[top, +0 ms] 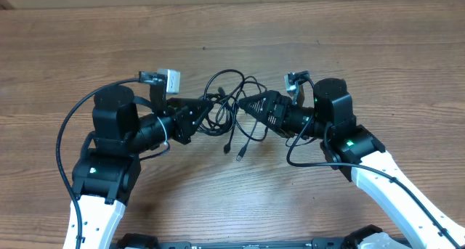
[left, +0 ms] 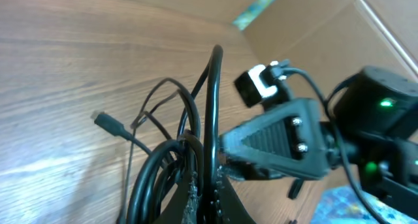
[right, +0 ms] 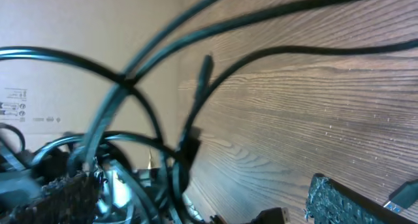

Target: Untangle cables

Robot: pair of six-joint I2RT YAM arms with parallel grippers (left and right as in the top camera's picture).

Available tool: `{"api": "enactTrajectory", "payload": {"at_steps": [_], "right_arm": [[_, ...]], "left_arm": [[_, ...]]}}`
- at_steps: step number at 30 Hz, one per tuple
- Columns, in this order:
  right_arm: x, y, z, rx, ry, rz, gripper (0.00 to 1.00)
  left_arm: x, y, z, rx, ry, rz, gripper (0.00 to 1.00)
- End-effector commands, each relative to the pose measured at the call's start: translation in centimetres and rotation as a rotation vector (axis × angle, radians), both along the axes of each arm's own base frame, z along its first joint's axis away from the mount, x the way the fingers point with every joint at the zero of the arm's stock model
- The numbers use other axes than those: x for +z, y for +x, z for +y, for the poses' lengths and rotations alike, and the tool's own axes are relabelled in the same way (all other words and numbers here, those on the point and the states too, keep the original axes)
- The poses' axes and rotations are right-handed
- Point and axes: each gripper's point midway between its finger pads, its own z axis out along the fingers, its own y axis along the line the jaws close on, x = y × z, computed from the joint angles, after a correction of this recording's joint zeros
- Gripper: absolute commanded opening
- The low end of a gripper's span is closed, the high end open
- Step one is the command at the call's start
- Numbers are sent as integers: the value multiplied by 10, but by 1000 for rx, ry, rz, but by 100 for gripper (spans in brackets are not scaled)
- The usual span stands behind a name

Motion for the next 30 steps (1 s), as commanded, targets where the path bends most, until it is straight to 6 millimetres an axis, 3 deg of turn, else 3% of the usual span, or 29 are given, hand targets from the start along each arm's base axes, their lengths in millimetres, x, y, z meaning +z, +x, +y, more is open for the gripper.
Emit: {"api": "enactTrajectory", "payload": {"at_steps": [1, 9, 18, 26, 30], "right_arm": [[7, 4, 0, -15, 5, -18, 100], [6, 7, -1, -30, -2, -21, 100], [7, 4, 1, -12, 6, -18, 100], [10, -3, 5, 31, 26, -9, 100], [9, -3, 4, 29, 25, -9, 100]], "left_arm": [[27, -13, -12, -107, -68, -61, 4], [35, -24, -19, -191, -98, -86, 4], [34, -23, -18, -178, -92, -84, 4], [6, 8, 10, 96, -8, 25, 4], [2, 10, 14, 130, -13, 60, 4]]}}
